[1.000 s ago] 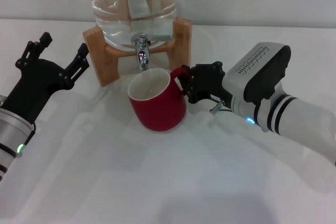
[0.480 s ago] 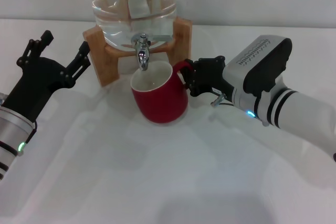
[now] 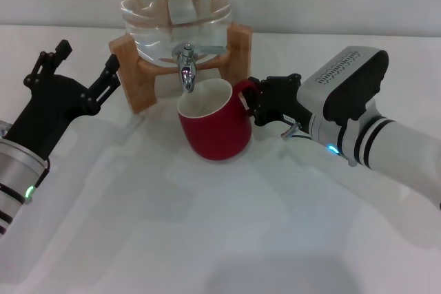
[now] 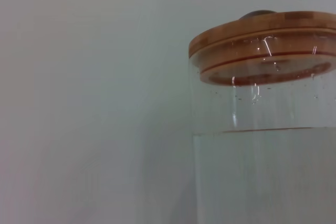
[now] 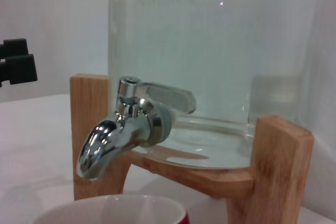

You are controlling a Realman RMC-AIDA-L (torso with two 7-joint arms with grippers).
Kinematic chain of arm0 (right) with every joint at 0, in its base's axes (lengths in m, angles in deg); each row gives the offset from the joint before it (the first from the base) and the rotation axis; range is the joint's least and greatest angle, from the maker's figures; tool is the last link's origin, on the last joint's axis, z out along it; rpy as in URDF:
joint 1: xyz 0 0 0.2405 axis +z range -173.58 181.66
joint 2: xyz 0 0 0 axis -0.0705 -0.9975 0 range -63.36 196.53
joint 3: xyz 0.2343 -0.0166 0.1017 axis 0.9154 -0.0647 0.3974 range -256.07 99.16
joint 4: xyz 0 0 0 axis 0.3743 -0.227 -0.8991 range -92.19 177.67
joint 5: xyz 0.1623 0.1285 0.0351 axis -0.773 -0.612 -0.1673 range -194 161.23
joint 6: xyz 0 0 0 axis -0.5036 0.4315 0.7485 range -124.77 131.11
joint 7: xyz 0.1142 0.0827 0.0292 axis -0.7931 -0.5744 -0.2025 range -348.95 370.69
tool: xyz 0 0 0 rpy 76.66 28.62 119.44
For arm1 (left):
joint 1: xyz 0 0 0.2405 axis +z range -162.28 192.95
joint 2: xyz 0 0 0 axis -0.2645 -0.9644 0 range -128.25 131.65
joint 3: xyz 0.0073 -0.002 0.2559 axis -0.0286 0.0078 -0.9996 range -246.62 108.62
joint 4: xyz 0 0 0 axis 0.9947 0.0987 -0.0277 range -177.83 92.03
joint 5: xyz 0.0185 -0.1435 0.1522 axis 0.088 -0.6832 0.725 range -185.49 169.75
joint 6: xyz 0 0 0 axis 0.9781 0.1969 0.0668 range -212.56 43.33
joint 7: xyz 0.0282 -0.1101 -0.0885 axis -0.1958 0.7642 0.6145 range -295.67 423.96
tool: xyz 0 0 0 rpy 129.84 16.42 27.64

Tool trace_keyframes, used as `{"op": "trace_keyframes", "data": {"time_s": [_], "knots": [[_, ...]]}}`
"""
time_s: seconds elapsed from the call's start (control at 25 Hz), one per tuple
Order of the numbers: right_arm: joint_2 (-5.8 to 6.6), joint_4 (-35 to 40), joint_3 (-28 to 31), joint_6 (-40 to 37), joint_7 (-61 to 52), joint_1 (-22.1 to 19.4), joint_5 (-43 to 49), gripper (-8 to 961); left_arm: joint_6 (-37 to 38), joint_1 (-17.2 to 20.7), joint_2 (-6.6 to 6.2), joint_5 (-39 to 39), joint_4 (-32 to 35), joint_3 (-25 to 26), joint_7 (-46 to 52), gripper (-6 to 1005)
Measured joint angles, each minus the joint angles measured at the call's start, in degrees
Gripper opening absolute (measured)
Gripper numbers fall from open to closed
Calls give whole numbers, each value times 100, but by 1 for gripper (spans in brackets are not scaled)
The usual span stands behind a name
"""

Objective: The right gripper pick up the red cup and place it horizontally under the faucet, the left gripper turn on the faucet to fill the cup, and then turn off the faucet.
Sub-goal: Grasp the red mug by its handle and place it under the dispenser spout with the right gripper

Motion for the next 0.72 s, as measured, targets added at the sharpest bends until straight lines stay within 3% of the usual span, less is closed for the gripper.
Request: {"op": "trace_keyframes", "data": {"time_s": [0.72], "knots": [[0, -44, -56, 22, 0, -13, 48, 150, -4, -1, 9, 0, -3, 0, 0, 874]]}}
